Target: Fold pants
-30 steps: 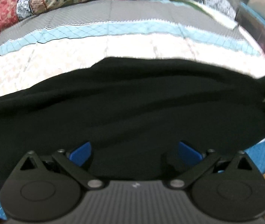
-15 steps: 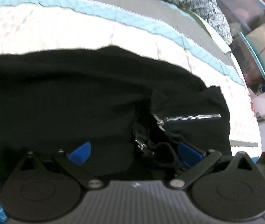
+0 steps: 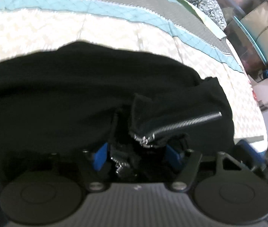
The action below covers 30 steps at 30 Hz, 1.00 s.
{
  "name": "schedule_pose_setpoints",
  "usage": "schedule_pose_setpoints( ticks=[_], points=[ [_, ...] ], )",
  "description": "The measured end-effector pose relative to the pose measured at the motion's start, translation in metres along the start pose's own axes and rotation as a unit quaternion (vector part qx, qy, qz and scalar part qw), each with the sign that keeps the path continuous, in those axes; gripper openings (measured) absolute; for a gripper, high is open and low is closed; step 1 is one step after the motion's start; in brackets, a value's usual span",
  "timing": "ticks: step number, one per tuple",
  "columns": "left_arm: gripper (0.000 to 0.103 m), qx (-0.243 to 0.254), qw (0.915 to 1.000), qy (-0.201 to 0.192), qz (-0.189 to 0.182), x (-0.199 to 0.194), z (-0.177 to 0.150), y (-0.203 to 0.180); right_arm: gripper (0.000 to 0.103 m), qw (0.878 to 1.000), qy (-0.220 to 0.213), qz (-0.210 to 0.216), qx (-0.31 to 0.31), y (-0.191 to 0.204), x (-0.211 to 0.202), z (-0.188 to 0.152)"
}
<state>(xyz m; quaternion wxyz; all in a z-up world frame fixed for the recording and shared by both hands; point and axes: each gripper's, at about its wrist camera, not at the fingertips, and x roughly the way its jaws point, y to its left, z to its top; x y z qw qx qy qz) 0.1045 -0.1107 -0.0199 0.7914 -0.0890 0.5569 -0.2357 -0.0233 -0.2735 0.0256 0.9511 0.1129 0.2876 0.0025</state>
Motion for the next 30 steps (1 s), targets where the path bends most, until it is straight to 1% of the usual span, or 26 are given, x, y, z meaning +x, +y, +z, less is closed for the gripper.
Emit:
schedule_pose_setpoints(
  ticks=[1,2,3,4,5,6,7,8,9,10,12,13,14,15,16,17,20,23,24,25,26,27,28,29,30],
  points=[
    [0.043,0.015,0.9999,-0.007,0.004,-0.001,0.002,-0.005,0.043,1.0,-0.002,-0.021,0.008,-0.007,0.005,0.005],
    [0.033,0.028,0.9995,-0.014,0.01,-0.002,0.005,-0.01,0.05,0.998,-0.001,-0.055,0.012,-0.017,0.011,0.007],
    [0.029,0.034,0.999,-0.025,0.011,-0.007,0.009,-0.014,0.054,0.997,0.003,-0.081,0.016,-0.026,0.02,0.009],
    [0.023,0.042,0.998,-0.048,0.005,-0.016,0.012,-0.018,0.054,0.994,0.014,-0.102,0.028,-0.037,0.03,0.008],
    [0.021,0.046,0.9964,-0.071,-0.003,-0.025,0.015,-0.02,0.054,0.992,0.028,-0.11,0.047,-0.045,0.037,0.007],
    [0.021,0.047,0.9944,-0.095,-0.008,-0.033,0.018,-0.021,0.053,0.992,0.035,-0.106,0.066,-0.052,0.042,0.004],
    [0.021,0.05,0.9922,-0.115,0.001,-0.038,0.02,-0.023,0.053,0.991,0.04,-0.104,0.076,-0.053,0.046,0.001],
    [0.021,0.056,0.9906,-0.123,0.02,-0.039,0.02,-0.022,0.053,0.99,0.046,-0.105,0.078,-0.051,0.049,-0.004],
    [0.021,0.06,0.9901,-0.12,0.041,-0.035,0.019,-0.021,0.053,0.991,0.047,-0.108,0.069,-0.047,0.051,-0.007],
    [0.023,0.059,0.9915,-0.101,0.058,-0.026,0.017,-0.017,0.053,0.991,0.044,-0.115,0.057,-0.04,0.051,-0.008],
    [0.035,0.048,0.9942,-0.061,0.075,-0.009,0.008,-0.004,0.054,0.991,0.031,-0.126,0.04,-0.03,0.05,-0.004],
    [0.052,0.042,0.9942,-0.064,0.076,-0.01,0.003,0.001,0.054,0.991,0.017,-0.128,0.039,-0.028,0.044,-0.004],
    [0.066,0.04,0.9938,-0.067,0.079,-0.015,-0.001,0.004,0.054,0.991,-0.003,-0.125,0.037,-0.026,0.04,0.0],
    [0.071,0.039,0.9941,-0.067,0.077,-0.021,-0.005,0.008,0.056,0.993,-0.02,-0.115,0.034,-0.022,0.033,0.002],
    [0.079,0.036,0.9945,-0.068,0.07,-0.029,-0.011,0.015,0.057,0.994,-0.029,-0.102,0.029,-0.016,0.03,0.002],
    [0.081,0.033,0.9948,-0.073,0.064,-0.036,-0.016,0.021,0.057,0.996,-0.028,-0.08,0.019,-0.008,0.028,0.002],
    [0.084,0.02,0.9948,-0.089,0.047,-0.07,-0.038,0.045,0.057,1.0,-0.008,-0.012,-0.025,0.02,0.036,-0.005],
    [0.085,-0.009,0.9933,-0.108,0.04,-0.108,-0.061,0.08,0.057,0.998,0.017,0.028,-0.045,0.045,0.048,-0.012],
    [0.086,-0.02,0.9918,-0.118,0.044,-0.122,-0.069,0.092,0.057,0.998,0.031,0.045,-0.044,0.052,0.052,-0.014],
    [0.087,-0.033,0.9893,-0.132,0.052,-0.138,-0.078,0.106,0.057,0.995,0.057,0.066,-0.044,0.06,0.059,-0.018],
    [0.09,-0.046,0.9864,-0.145,0.063,-0.151,-0.084,0.119,0.058,0.99,0.097,0.09,-0.047,0.07,0.067,-0.023],
    [0.091,-0.063,0.9819,-0.159,0.081,-0.165,-0.092,0.133,0.059,0.986,0.123,0.097,-0.061,0.082,0.074,-0.029],
    [0.092,-0.081,0.9769,-0.171,0.098,-0.177,-0.1,0.146,0.061,0.985,0.118,0.084,-0.092,0.094,0.072,-0.035],
    [0.093,-0.101,0.9719,-0.181,0.111,-0.188,-0.106,0.159,0.063,0.984,0.099,0.07,-0.129,0.106,0.067,-0.038],
    [0.094,-0.123,0.9667,-0.19,0.119,-0.198,-0.112,0.174,0.063,0.983,0.078,0.065,-0.151,0.114,0.059,-0.038]
  ],
)
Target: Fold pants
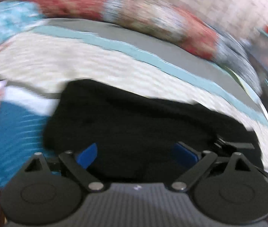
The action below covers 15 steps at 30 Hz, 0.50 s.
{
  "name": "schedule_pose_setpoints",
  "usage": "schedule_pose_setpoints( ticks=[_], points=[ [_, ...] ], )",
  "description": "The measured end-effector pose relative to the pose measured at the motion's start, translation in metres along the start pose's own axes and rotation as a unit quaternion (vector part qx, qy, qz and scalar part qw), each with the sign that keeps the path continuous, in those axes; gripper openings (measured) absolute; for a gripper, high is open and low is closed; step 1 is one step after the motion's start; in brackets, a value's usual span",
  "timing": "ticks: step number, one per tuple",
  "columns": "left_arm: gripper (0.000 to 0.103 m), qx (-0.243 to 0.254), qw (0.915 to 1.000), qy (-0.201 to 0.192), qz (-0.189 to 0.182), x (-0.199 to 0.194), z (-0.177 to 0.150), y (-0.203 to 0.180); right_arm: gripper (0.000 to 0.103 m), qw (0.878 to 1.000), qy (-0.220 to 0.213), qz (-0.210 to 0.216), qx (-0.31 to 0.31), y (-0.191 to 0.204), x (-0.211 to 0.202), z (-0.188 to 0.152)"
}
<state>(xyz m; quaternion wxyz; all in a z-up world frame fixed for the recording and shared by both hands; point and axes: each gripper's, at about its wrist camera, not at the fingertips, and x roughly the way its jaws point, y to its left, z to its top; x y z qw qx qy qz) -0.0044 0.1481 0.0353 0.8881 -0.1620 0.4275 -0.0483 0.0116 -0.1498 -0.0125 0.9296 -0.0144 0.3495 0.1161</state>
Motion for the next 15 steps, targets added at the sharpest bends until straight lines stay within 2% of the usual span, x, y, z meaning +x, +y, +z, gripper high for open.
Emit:
schedule_pose_setpoints(
  ticks=[3,5,7,10,12,15],
  points=[
    [0.1,-0.067,0.9974,-0.014,0.024,-0.01,0.002,0.046,0.062,0.998,-0.06,-0.006,-0.003,0.012,-0.021,0.01],
    [0.1,-0.105,0.994,-0.014,0.027,-0.008,0.004,0.071,0.062,0.998,-0.068,0.014,-0.005,0.02,-0.023,0.019],
    [0.1,-0.136,0.9906,-0.009,0.016,0.0,0.006,0.09,0.062,0.997,-0.059,0.046,-0.002,0.027,-0.017,0.025],
    [0.103,-0.16,0.987,-0.002,-0.014,0.011,0.006,0.109,0.055,0.995,-0.02,0.096,0.023,0.043,0.001,0.037],
    [0.103,-0.171,0.9848,0.006,-0.03,0.02,0.006,0.116,0.038,0.992,0.003,0.123,0.036,0.058,0.017,0.041],
    [0.103,-0.197,0.9782,0.023,-0.061,0.035,0.0,0.124,0.025,0.987,0.031,0.144,0.058,0.079,0.035,0.047]
  ],
)
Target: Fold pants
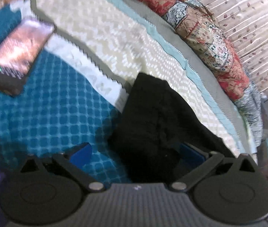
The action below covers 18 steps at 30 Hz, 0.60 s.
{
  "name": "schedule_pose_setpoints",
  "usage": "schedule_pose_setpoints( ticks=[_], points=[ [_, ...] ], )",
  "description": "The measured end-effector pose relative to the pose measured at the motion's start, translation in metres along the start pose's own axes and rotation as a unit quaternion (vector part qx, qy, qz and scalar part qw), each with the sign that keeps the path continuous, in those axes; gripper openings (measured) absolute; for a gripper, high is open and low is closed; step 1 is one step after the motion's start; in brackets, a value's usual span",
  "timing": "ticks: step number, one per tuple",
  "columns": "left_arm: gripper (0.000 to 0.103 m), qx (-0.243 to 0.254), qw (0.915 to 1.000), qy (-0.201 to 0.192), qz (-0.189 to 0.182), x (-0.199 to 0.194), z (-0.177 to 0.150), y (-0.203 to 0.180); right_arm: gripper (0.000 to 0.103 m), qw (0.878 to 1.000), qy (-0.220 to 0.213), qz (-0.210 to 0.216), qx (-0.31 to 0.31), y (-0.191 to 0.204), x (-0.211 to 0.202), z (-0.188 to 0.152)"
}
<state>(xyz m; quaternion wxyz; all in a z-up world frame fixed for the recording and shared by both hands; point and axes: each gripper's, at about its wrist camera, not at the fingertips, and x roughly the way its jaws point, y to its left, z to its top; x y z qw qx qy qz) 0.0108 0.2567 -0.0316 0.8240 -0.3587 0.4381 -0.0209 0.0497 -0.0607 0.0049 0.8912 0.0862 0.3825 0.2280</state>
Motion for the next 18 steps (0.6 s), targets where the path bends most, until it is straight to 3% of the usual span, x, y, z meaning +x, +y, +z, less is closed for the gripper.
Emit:
schedule_pose_setpoints(
  ticks=[3,4,5,7,8,11,14,18],
  points=[
    [0.102,-0.003,0.9997,0.009,-0.022,0.011,-0.001,0.001,0.025,0.999,0.021,0.026,0.035,0.015,0.025,0.0],
    [0.096,-0.004,0.9997,0.007,-0.023,0.014,-0.002,0.001,0.025,0.998,0.034,0.035,0.048,0.018,0.033,-0.002],
    [0.073,-0.001,0.9996,0.005,-0.028,0.017,-0.002,-0.001,0.025,0.995,0.056,0.046,0.063,0.02,0.042,-0.007],
    [0.05,0.002,0.9997,0.012,-0.023,0.021,-0.001,-0.004,0.025,0.989,0.112,0.053,0.079,0.023,0.067,-0.017],
    [0.045,-0.003,0.9996,0.011,-0.025,0.022,0.0,-0.003,0.021,0.991,0.097,0.051,0.075,0.026,0.066,-0.02],
    [0.039,0.016,0.9992,-0.005,-0.037,0.011,-0.001,-0.014,0.021,0.991,0.101,0.05,0.067,0.032,0.058,-0.014],
    [0.039,0.08,0.9957,-0.034,-0.033,-0.004,-0.009,-0.045,0.022,0.989,0.089,0.068,0.092,0.023,0.043,-0.011],
    [0.038,0.198,0.9771,-0.071,-0.034,-0.016,-0.028,-0.104,0.024,0.99,0.045,0.067,0.113,0.006,0.01,-0.008]
  ],
)
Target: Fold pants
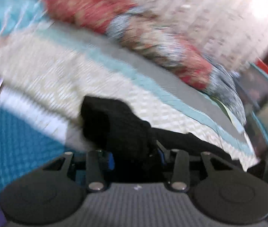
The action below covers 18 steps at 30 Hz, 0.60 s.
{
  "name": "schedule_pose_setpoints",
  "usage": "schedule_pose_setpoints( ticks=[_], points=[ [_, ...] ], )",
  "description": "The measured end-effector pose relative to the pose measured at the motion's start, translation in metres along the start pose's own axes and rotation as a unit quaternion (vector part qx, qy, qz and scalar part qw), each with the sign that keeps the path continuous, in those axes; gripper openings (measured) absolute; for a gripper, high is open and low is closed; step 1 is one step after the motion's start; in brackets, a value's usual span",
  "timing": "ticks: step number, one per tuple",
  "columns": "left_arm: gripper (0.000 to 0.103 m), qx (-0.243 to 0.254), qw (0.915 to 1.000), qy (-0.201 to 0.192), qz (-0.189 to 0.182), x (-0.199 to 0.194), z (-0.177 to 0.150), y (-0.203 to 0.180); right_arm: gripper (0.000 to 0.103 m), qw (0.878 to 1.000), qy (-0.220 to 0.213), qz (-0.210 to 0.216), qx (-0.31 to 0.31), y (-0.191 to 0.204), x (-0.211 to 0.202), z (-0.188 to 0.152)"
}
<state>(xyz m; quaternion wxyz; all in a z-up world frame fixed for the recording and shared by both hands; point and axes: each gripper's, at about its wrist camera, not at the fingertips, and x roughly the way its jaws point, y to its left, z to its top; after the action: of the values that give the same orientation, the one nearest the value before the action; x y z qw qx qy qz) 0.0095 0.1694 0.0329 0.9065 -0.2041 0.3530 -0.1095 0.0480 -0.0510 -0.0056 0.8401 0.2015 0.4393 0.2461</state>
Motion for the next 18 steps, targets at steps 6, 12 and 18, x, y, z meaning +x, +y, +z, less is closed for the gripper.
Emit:
schedule_pose_setpoints(
  ticks=[6,12,18],
  points=[
    [0.037,0.128,0.9903,0.03,-0.046,0.034,-0.014,-0.084,0.025,0.993,-0.085,-0.041,0.071,-0.053,-0.067,-0.002],
    [0.047,0.241,0.9587,0.129,-0.077,0.093,-0.06,-0.146,0.03,0.978,-0.136,-0.085,0.131,-0.104,-0.115,-0.017],
    [0.086,0.258,0.954,0.105,-0.111,0.057,-0.06,-0.15,0.058,0.98,-0.14,-0.049,0.131,-0.099,-0.111,-0.019]
  ],
)
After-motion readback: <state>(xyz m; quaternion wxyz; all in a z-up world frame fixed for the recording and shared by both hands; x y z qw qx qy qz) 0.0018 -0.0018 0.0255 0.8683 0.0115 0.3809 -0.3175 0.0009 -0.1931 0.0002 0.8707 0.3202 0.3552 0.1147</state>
